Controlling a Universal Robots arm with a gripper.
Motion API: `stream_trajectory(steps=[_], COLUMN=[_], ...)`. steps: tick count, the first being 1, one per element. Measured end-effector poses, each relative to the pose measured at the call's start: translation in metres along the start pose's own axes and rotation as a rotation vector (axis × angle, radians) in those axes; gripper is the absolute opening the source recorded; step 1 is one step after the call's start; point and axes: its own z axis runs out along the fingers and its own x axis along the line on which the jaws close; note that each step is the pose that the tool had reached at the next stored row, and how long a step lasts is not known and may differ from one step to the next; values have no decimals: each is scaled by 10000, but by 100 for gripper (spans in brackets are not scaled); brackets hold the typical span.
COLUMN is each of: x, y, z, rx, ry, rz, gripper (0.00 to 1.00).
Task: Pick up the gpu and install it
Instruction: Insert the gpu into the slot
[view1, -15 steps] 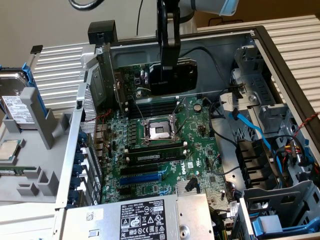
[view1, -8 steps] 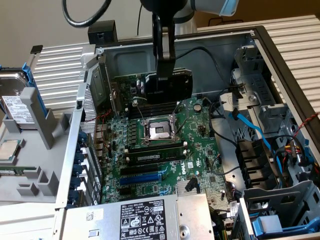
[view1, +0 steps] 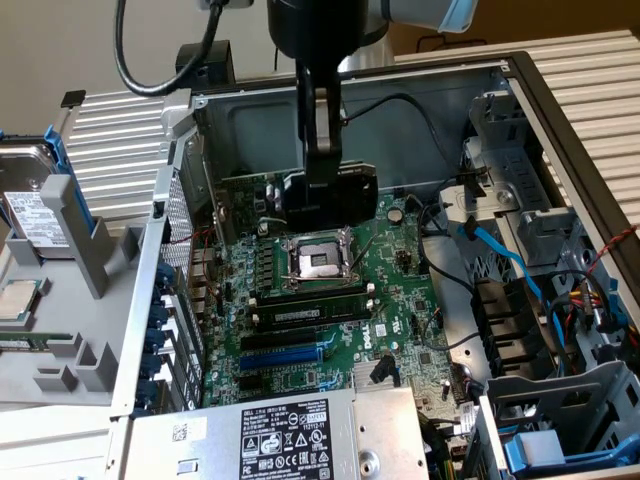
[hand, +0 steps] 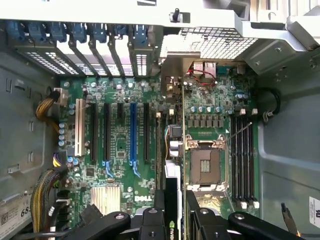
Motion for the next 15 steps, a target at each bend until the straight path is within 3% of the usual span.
stream_trajectory(steps=[7,13,15], x=[150,226,244], y=[4,1,0], z=[58,104,126], rx=[-18,-95,-146], ry=[-37,-37,-35], rz=[-1,5,9], gripper=[27,27,27])
